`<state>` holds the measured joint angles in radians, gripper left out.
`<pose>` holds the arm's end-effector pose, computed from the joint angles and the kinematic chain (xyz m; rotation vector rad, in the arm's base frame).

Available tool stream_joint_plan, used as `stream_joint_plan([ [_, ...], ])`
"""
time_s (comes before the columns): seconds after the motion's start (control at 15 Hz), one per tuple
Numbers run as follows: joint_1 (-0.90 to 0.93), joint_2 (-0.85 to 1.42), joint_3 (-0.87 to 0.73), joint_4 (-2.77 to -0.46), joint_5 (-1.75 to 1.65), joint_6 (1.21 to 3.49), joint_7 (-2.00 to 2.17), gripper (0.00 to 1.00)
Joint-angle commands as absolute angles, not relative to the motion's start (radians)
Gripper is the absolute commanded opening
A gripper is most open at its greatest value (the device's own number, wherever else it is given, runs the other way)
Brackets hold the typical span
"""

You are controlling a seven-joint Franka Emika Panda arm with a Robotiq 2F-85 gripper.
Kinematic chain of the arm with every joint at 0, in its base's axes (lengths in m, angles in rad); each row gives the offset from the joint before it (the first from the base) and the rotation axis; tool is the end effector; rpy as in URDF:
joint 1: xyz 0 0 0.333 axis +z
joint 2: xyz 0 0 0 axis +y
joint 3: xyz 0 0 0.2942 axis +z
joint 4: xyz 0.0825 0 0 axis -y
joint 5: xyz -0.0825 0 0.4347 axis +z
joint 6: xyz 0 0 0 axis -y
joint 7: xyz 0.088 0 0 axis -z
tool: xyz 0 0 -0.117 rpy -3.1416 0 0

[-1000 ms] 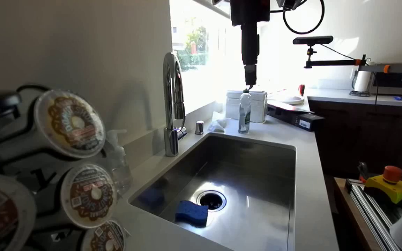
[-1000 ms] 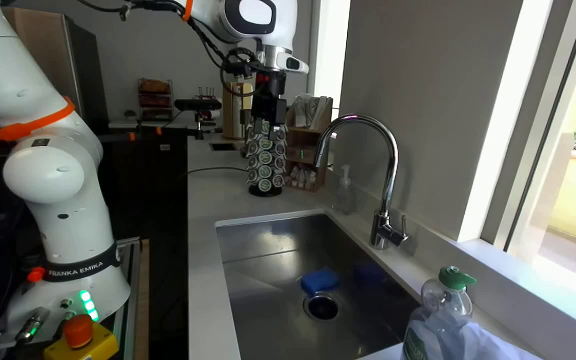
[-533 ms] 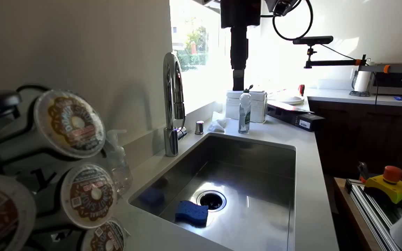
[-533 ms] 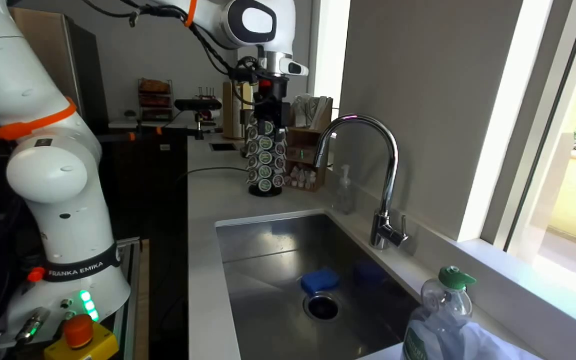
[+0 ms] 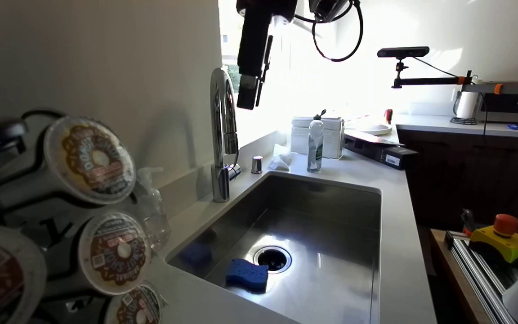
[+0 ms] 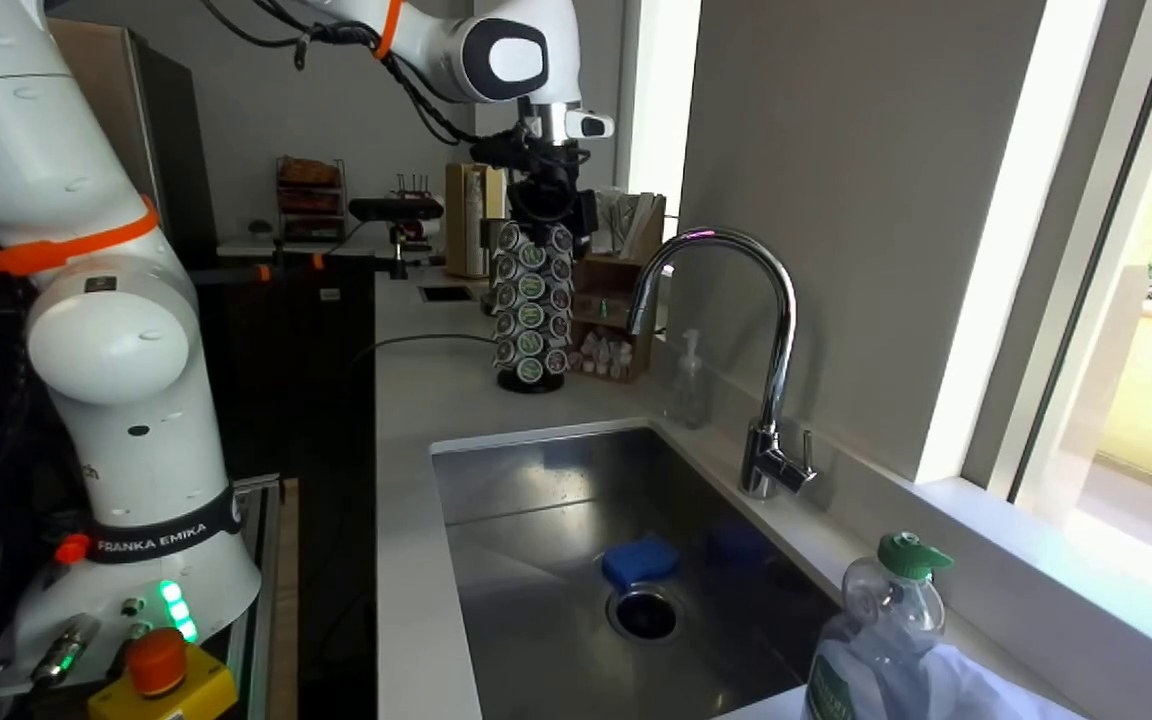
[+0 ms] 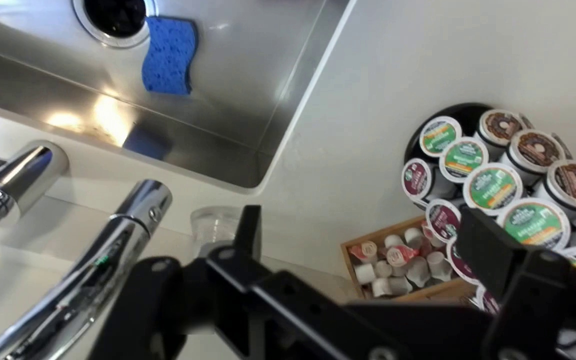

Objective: Remove one small white cup from the holder and place it on top of the rack

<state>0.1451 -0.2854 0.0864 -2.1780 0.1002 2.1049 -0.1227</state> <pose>0.5295 0.1324 0.4830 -3.0102 -0.4726 -0.3178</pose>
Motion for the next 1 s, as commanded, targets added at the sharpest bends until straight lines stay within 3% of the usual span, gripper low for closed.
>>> stream_joint_plan([
  [0.0, 0.171, -0.248, 0.078, -2.123, 0.199, 2.138, -0.185, 1.0],
  [0.93, 0.197, -0.139, 0.067, -2.093, 0.685, 2.133, -0.416, 1.0],
])
